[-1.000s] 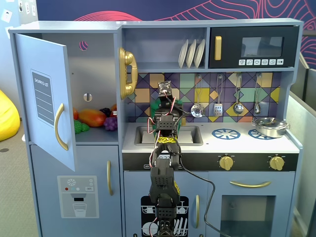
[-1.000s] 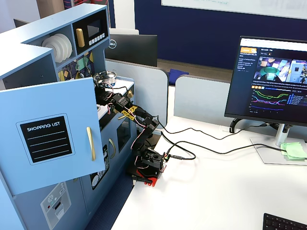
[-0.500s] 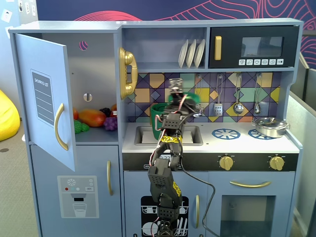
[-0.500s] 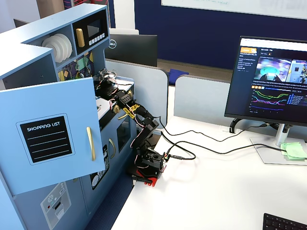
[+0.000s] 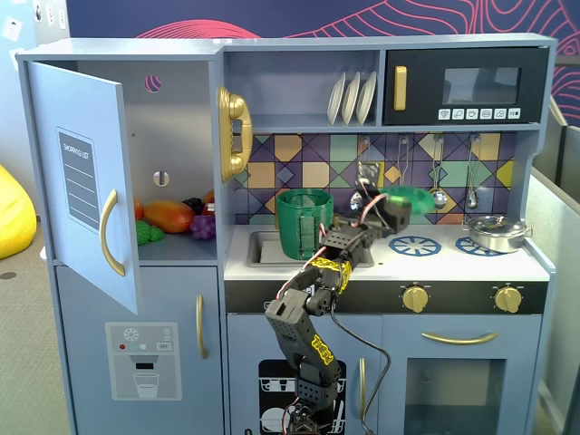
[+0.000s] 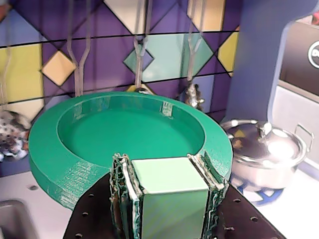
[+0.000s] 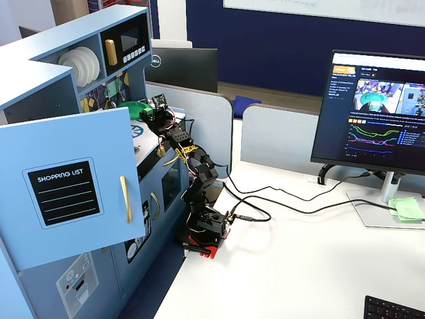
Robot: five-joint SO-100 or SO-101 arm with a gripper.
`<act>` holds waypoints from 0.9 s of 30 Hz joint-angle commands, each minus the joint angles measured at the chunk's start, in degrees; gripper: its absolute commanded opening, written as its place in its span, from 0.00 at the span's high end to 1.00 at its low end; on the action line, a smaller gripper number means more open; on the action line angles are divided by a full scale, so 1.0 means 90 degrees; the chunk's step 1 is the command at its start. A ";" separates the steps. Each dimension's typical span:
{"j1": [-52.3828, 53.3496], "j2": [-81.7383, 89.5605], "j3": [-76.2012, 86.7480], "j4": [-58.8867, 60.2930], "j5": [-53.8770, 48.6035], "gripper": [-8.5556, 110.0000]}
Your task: Take off the lid from the green recipient and place it on the counter
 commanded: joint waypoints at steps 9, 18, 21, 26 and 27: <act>0.0068 -0.0547 0.1543 -0.2256 -0.0254 0.93; 0.0078 -0.1064 0.1709 -0.2764 -0.0410 0.93; 0.0068 -0.1133 0.1885 -0.2969 -0.0469 0.93; 0.0029 -0.1201 0.2148 -0.3174 -0.0518 0.93; 0.0020 -0.1201 0.2168 -0.3174 -0.0537 0.93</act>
